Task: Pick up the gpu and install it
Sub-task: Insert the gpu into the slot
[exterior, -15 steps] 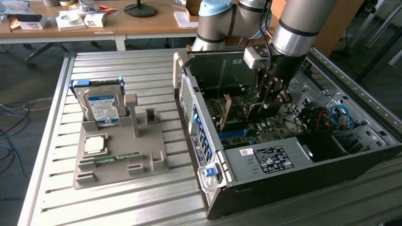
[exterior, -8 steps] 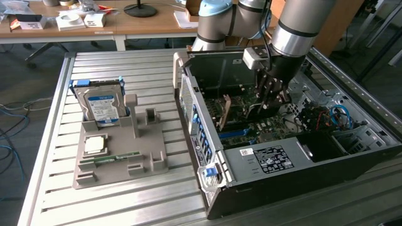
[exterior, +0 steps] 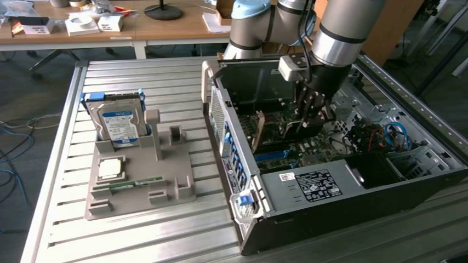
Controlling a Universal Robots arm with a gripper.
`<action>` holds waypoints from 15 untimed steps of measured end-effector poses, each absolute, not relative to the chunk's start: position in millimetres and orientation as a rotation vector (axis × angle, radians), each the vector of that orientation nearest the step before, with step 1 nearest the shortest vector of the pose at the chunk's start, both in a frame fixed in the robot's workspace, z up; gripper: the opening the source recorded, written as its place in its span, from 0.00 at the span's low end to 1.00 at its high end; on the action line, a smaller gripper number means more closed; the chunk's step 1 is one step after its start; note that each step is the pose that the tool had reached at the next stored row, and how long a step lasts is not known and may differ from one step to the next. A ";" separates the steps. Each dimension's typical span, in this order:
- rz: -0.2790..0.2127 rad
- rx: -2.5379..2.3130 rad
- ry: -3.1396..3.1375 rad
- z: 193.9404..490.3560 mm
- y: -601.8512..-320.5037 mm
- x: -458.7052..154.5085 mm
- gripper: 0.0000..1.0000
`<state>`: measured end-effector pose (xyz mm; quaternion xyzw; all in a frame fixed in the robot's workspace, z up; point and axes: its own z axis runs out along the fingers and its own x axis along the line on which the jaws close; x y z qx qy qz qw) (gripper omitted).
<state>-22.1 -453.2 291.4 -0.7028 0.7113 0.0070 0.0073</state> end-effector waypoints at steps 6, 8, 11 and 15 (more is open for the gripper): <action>0.022 -2.198 2.224 290.1 -453.3 -22.1 0.26; 0.022 -2.198 2.224 288.7 -453.2 -22.1 0.26; 0.022 -2.198 2.224 286.6 -453.2 -22.3 0.26; 0.022 -2.198 2.225 285.9 -453.3 -22.4 0.26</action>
